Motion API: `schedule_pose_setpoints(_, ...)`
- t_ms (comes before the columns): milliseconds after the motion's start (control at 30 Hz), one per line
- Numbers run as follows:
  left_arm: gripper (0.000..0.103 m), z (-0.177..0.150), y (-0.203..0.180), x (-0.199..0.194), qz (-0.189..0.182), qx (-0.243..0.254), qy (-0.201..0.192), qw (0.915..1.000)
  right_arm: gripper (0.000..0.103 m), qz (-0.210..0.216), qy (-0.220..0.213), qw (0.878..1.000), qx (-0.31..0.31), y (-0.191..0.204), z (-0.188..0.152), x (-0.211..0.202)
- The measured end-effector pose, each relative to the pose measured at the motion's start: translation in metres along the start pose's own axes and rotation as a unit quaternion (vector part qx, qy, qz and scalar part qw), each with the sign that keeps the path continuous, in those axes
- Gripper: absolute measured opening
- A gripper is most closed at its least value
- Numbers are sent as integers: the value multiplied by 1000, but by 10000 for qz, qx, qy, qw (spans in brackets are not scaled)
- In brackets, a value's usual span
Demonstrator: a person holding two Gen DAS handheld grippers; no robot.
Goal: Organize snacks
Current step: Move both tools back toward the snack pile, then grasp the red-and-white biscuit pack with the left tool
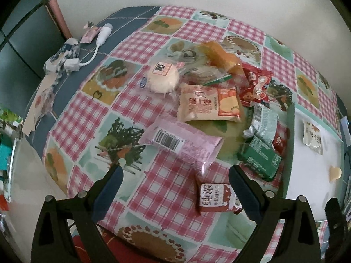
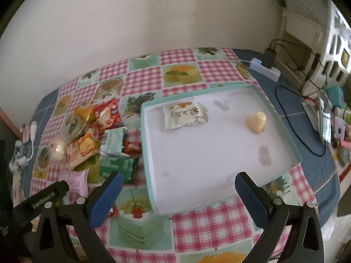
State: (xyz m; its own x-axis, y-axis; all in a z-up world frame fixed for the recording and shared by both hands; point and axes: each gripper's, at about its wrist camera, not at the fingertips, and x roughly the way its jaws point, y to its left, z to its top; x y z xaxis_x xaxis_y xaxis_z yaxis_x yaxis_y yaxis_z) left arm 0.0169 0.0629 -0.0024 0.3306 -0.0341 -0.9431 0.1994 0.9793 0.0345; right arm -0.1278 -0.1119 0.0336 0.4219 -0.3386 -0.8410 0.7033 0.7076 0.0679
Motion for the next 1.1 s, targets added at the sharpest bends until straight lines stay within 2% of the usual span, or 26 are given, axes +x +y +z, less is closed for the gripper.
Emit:
schedule_pose_setpoints(300,97,1,6,11,-190,-17,269,9995,103,-21,138,9983,-565,40,-7,8)
schedule_pose_setpoints(667,97,-2,6,35,-623,-179,941,9934,103,-54,1004,9904,-946,61,-21,46)
schedule_pose_setpoints(800,97,-5,1,40,-664,-113,1067,9920,103,-101,1310,9881,-798,53,-23,58)
schedule_pose_setpoints(1100,97,-14,-22,55,-862,203,1479,9850,103,-533,1505,9872,-19,10,-16,62)
